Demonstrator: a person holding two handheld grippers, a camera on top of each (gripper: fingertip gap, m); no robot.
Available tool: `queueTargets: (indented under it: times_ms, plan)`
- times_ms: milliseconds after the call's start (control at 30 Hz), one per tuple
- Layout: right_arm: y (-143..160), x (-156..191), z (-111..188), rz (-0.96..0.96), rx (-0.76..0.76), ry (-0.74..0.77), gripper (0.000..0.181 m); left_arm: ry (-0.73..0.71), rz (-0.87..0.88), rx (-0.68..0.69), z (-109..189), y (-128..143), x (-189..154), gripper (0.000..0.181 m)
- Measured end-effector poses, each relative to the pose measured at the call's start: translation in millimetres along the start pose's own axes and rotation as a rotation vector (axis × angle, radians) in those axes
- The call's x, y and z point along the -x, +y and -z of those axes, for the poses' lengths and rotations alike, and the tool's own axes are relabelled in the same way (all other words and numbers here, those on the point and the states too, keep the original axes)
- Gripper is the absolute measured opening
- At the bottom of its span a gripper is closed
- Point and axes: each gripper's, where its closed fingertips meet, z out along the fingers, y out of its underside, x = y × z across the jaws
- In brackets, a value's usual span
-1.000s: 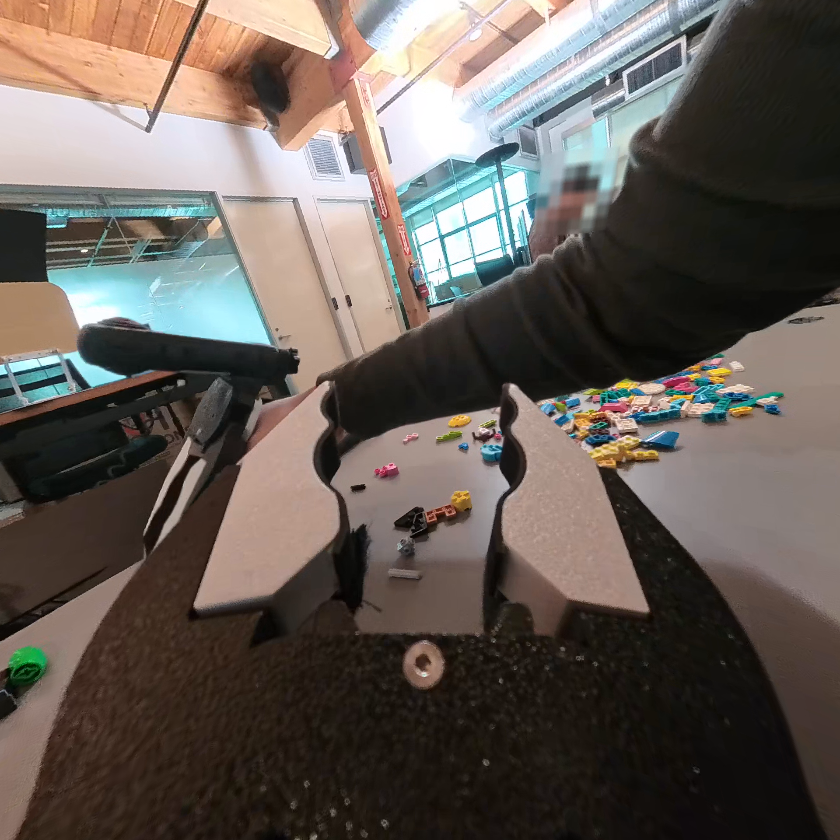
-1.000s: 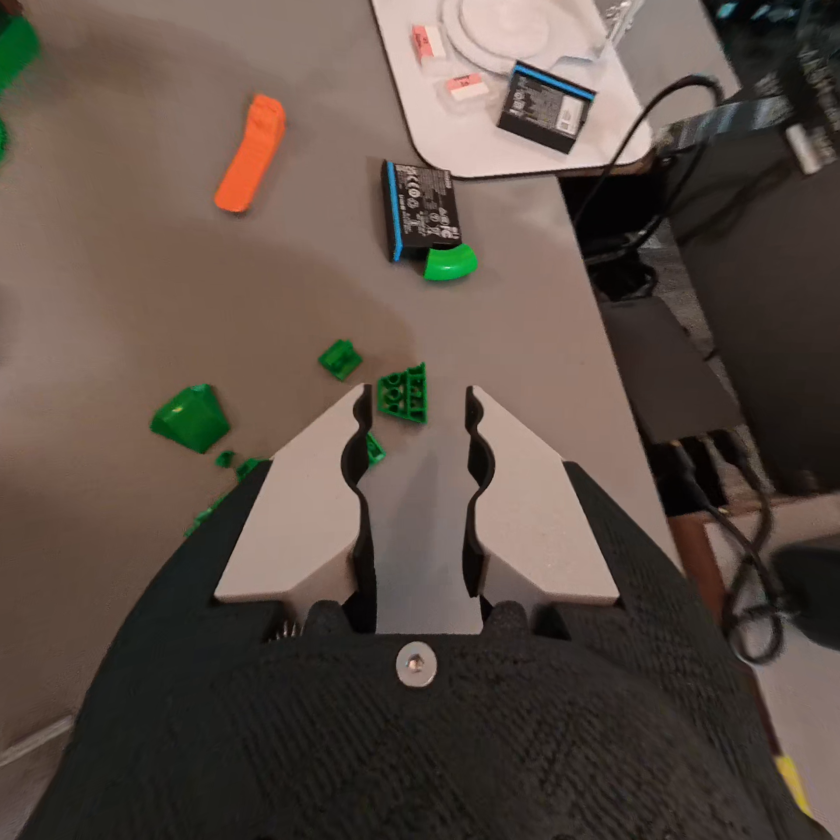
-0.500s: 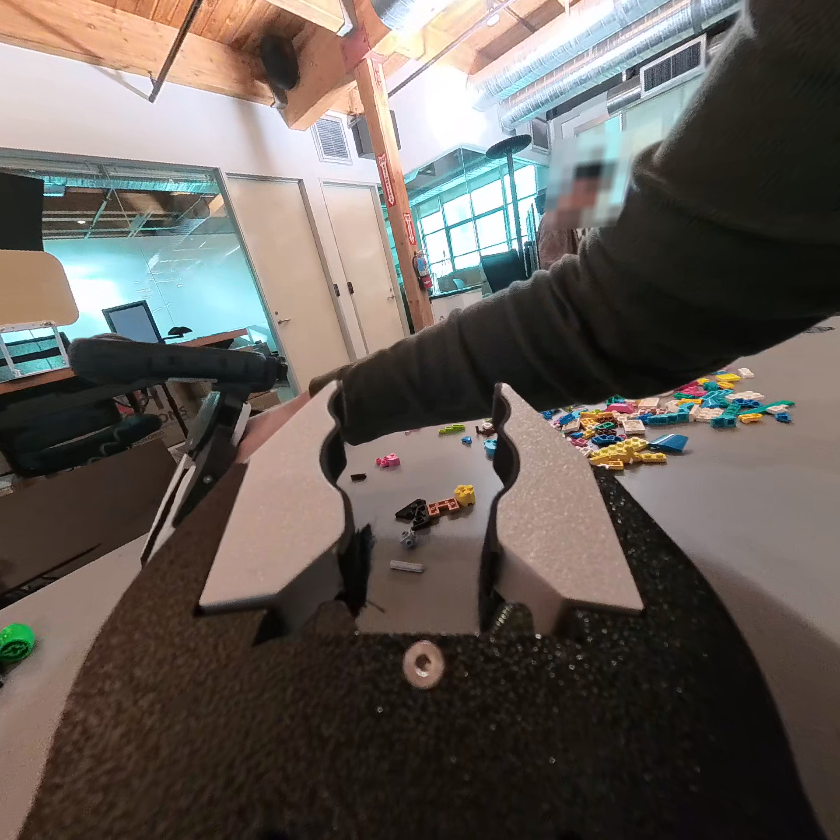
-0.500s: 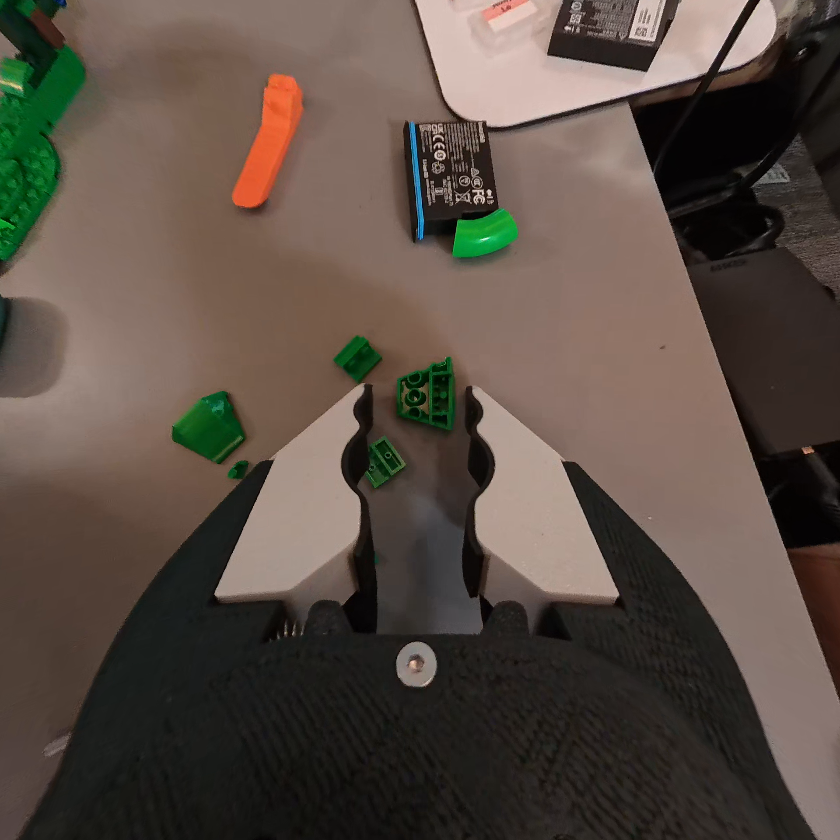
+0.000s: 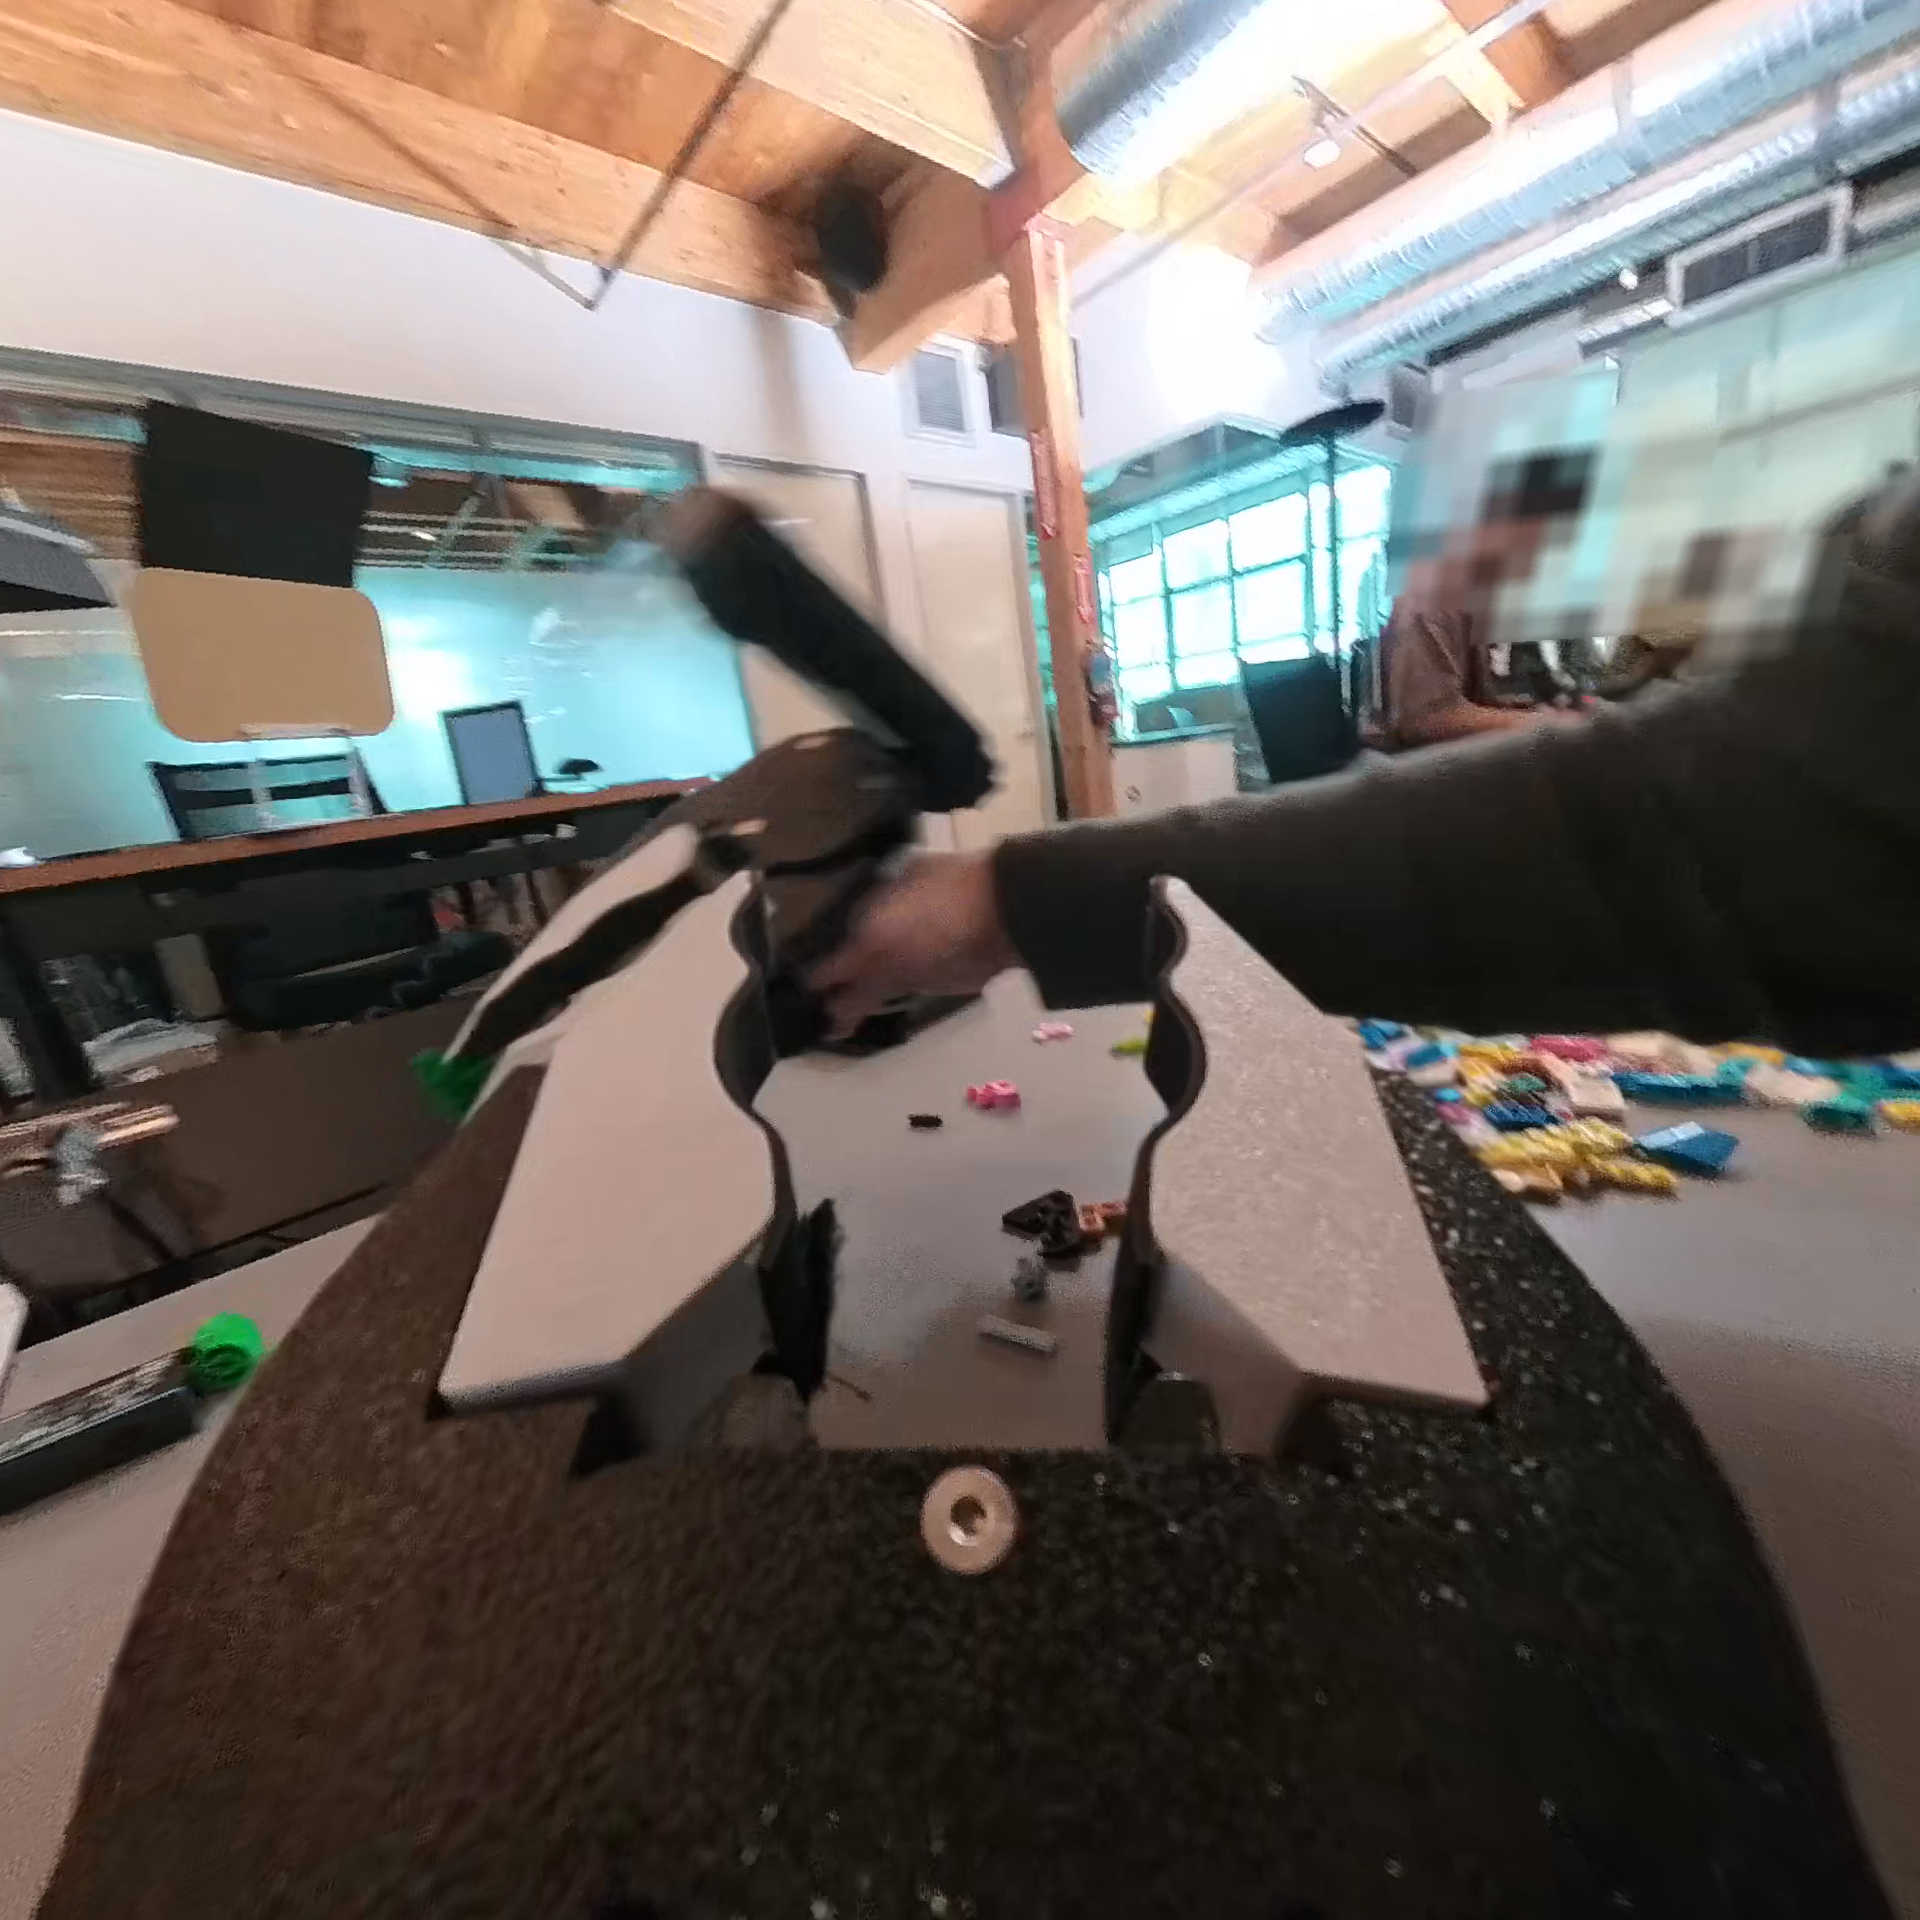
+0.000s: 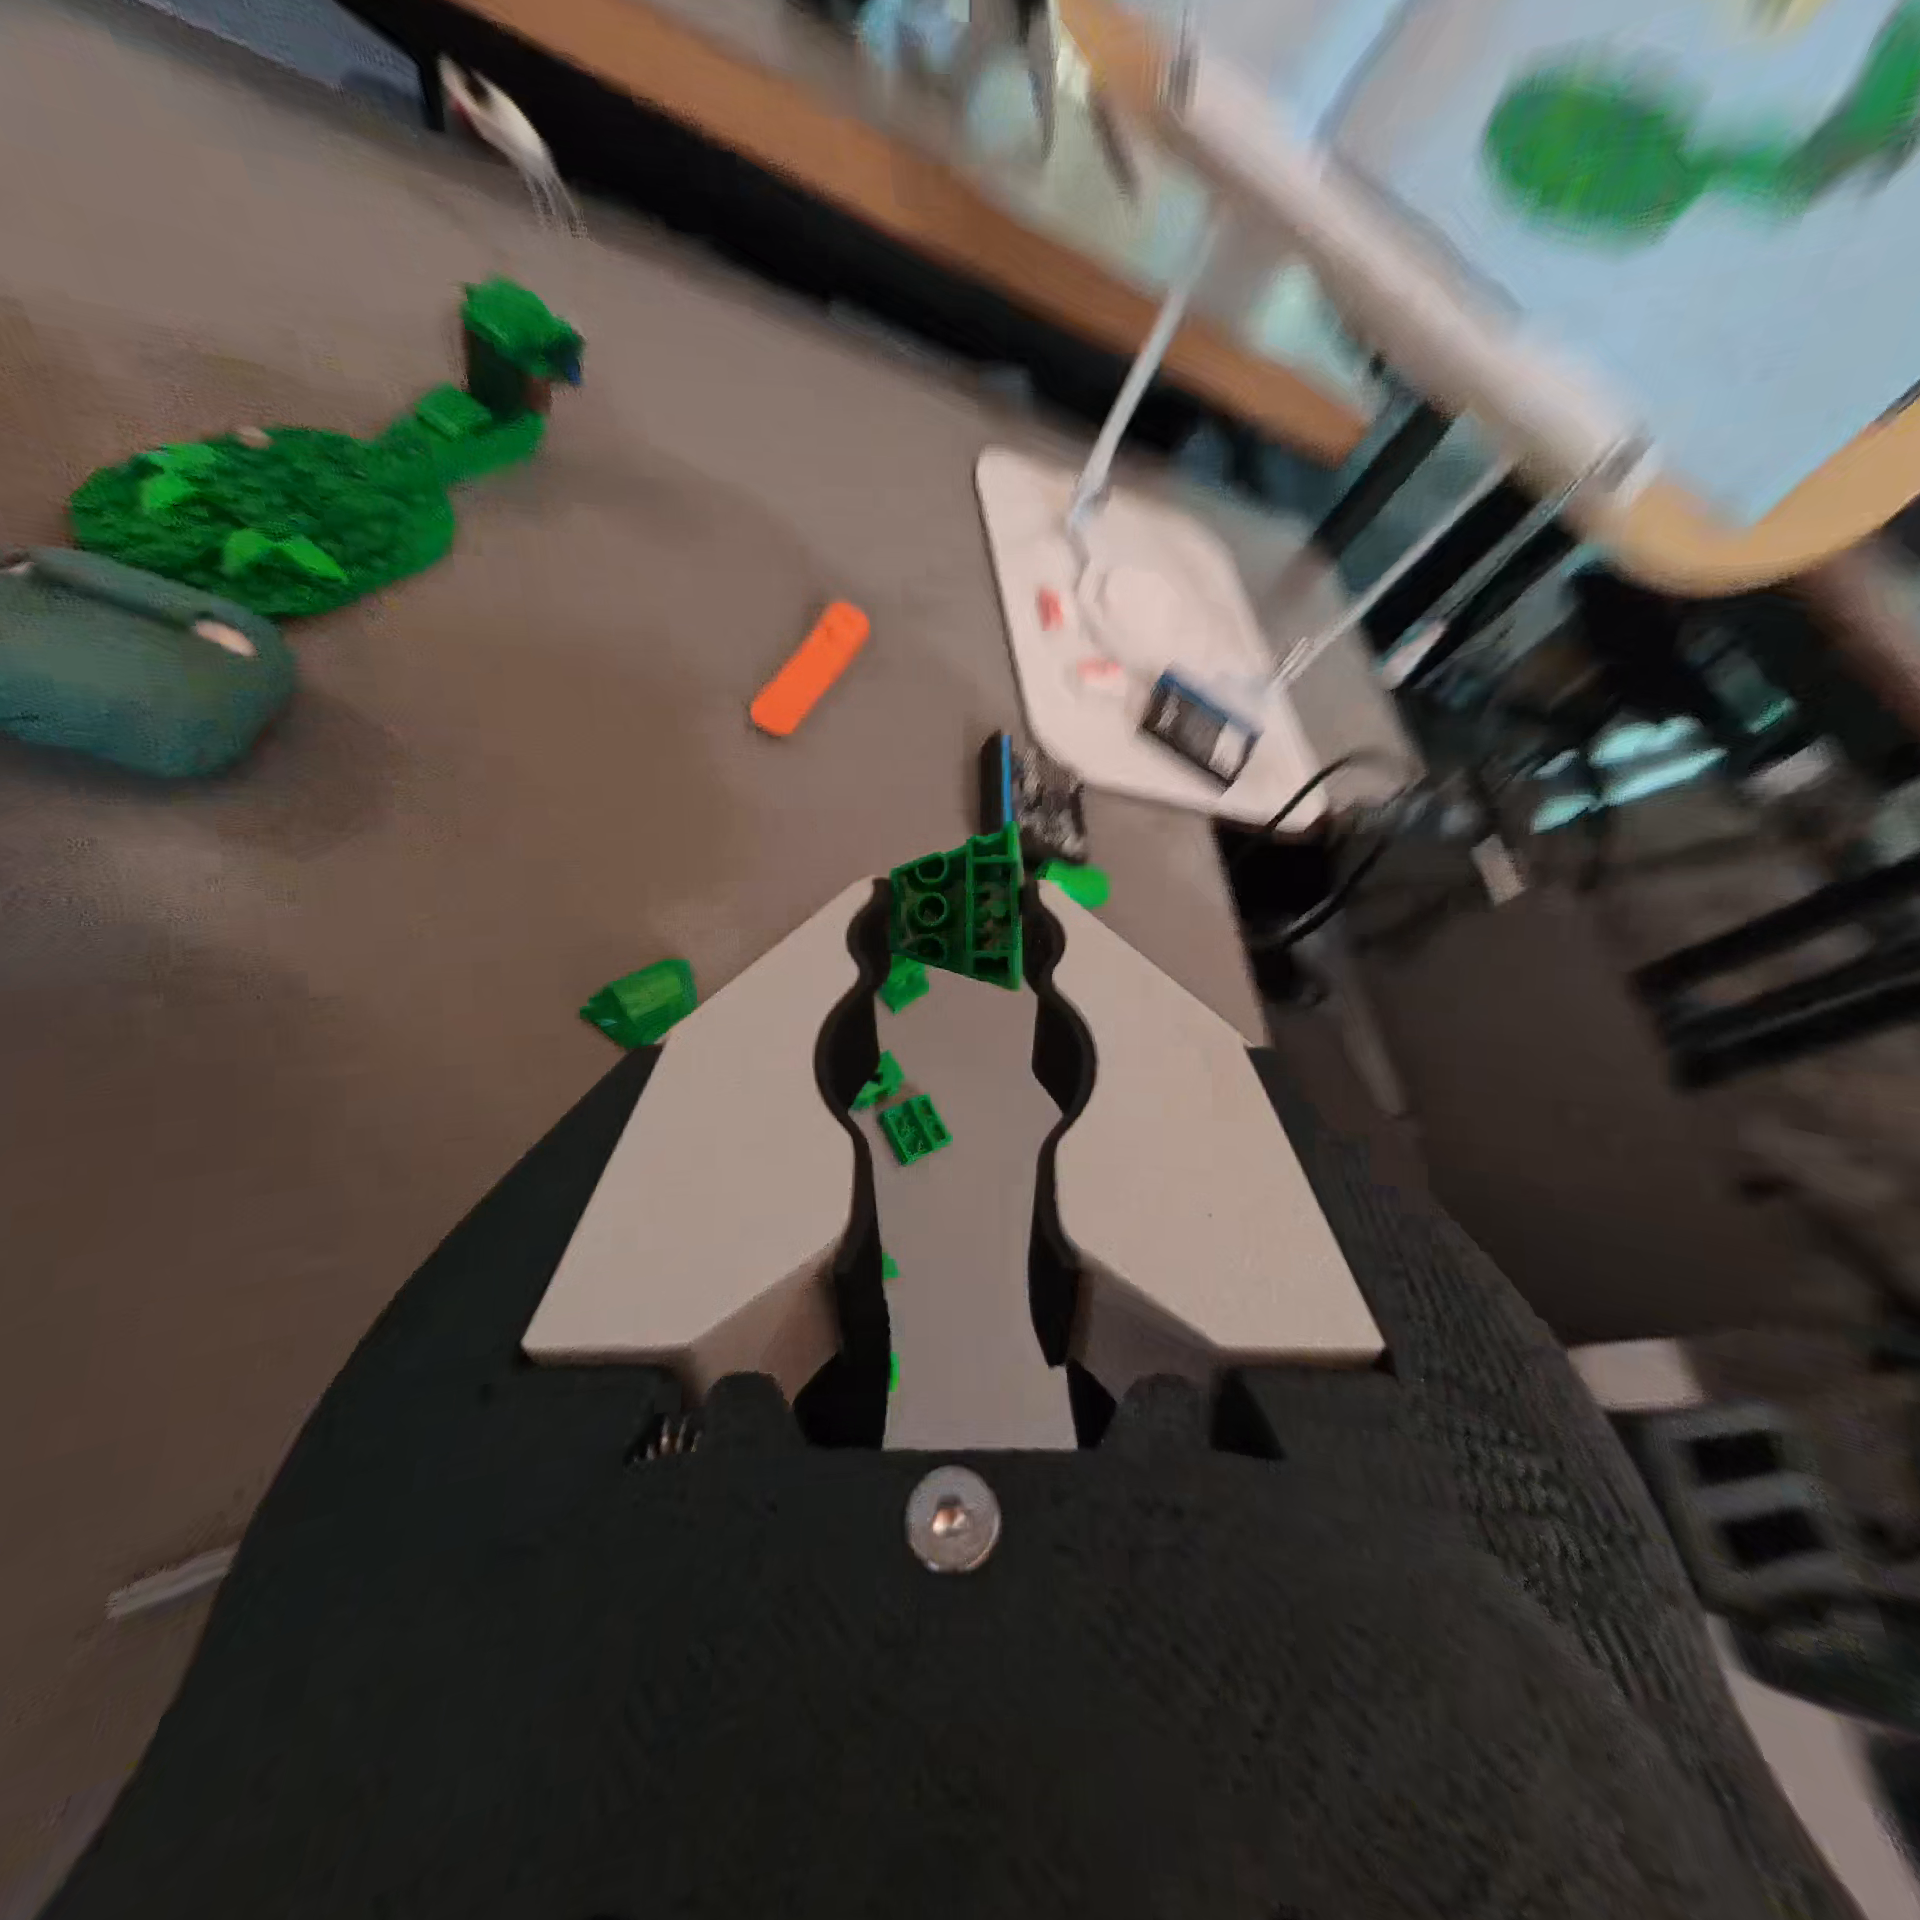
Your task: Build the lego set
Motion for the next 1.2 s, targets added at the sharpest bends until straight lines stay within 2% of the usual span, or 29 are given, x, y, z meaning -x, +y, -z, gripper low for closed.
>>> queueTargets:
  times_ms: [100,233,367,467,533,600,633,667,733,800,867,933,1067,1100,1200]
  plan:
    - [-23.7,16.4,40.2,0.234,-0.071,0.11,0.025,-0.086,-0.007,-0.087,7.2,-19.1,14.9,0.079]
    - [-37.0,66.8,74.9,0.476,-0.053,0.105,0.024,-0.076,0.12,-0.066,6.6,-15.6,22.0,0.079]
    - [-46.0,99.8,101.8,0.646,-0.037,0.143,0.024,-0.001,0.286,-0.009,3.4,-4.1,18.4,0.059]
    - [-48.1,120.6,114.4,0.716,-0.014,0.137,0.024,0.093,0.321,0.046,0.0,5.1,3.0,0.037]
    - [-46.2,129.8,120.7,0.74,0.02,0.127,0.024,0.176,0.32,0.05,0.1,4.0,-11.7,0.029]
    - [-46.7,136.2,127.5,0.701,0.027,0.114,0.024,0.266,0.315,0.02,3.0,-4.0,-27.3,0.008]
    - [-46.9,139.2,130.7,0.637,0.024,0.093,0.023,0.281,0.302,0.024,3.8,-4.0,-30.6,0.007]
    - [-48.7,141.1,134.3,0.526,0.008,0.069,0.022,0.311,0.298,0.04,4.5,-2.6,-35.0,0.006]
    - [-55.3,142.1,142.3,0.227,-0.057,0.002,0.033,0.361,0.32,-0.003,8.1,-11.6,-39.2,0.006]
    - [-62.4,147.8,149.6,-0.074,-0.128,-0.117,0.031,0.398,0.362,-0.064,12.8,-23.8,-39.9,0.006]
    - [-69.0,152.0,153.8,-0.242,-0.184,-0.184,0.025,0.426,0.38,-0.101,17.1,-31.1,-40.5,0.005]
    - [-72.5,153.2,154.3,-0.288,-0.213,-0.181,0.019,0.458,0.373,-0.11,19.4,-33.8,-44.4,0.005]
    - [-67.8,156.9,149.4,-0.261,-0.184,-0.15,0.016,0.5,0.342,-0.102,21.2,-32.8,-56.0,0.006]
    - [-69.0,160.0,149.7,-0.264,-0.192,-0.166,0.009,0.5,0.338,-0.097,21.0,-31.5,-57.7,0.006]
    - [-65.4,157.3,149.1,-0.247,-0.182,-0.13,0.008,0.482,0.348,-0.101,20.5,-29.6,-57.1,0.006]
